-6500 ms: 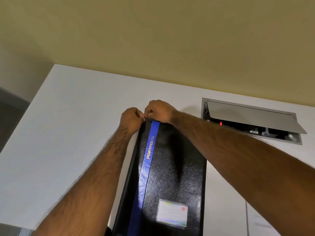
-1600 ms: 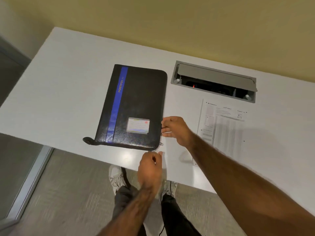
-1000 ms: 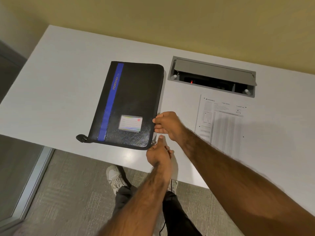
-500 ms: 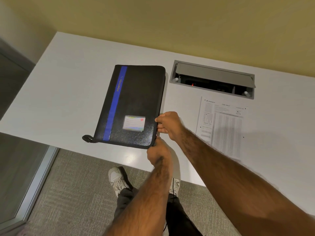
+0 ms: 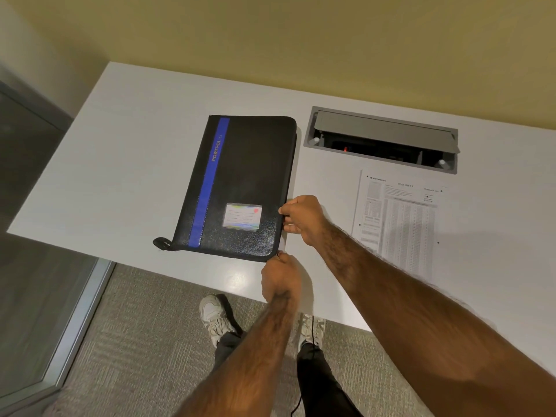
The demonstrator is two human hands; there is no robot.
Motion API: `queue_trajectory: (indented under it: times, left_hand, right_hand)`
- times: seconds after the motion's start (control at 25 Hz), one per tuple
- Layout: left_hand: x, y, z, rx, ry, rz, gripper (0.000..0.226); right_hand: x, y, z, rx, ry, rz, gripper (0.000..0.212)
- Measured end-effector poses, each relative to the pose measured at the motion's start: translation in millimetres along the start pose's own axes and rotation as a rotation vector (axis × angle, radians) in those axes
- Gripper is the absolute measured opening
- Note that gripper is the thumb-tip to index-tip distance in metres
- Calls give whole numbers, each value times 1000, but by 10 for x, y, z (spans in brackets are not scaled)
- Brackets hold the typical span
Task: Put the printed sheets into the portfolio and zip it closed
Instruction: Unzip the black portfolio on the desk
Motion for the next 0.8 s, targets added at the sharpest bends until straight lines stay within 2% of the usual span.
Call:
queue_trajectory:
  times: [0.2,0.32,0.52,0.64,0.8]
  left_hand:
    - [23,-342,367,516,368,21,53]
    - [104,-558,590,781,446,16,52]
    - [429,-1001,907,899,469,-97,48]
    - [651,-1255,1052,878,478,-199,47]
    - [888,-1530,1217,888,453,-249,52]
  right_hand:
    - [15,44,-8,11,19,12,11]
    - [34,41,-3,20,13,-4,8]
    - [99,3,20,14,18,-22,11]
    - [137,12,2,-25,11,-46,16]
    - [126,31,-3,-46,-3,-53,17]
Point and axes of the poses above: each hand's wrist, its own x-axis towards the middle knuckle, its own y-axis out of the palm, z = x × y, the point moved 1 cm from there along x, towards the middle knuckle, and after that the axes turned 10 degrees about y, right-handed, at the moved point
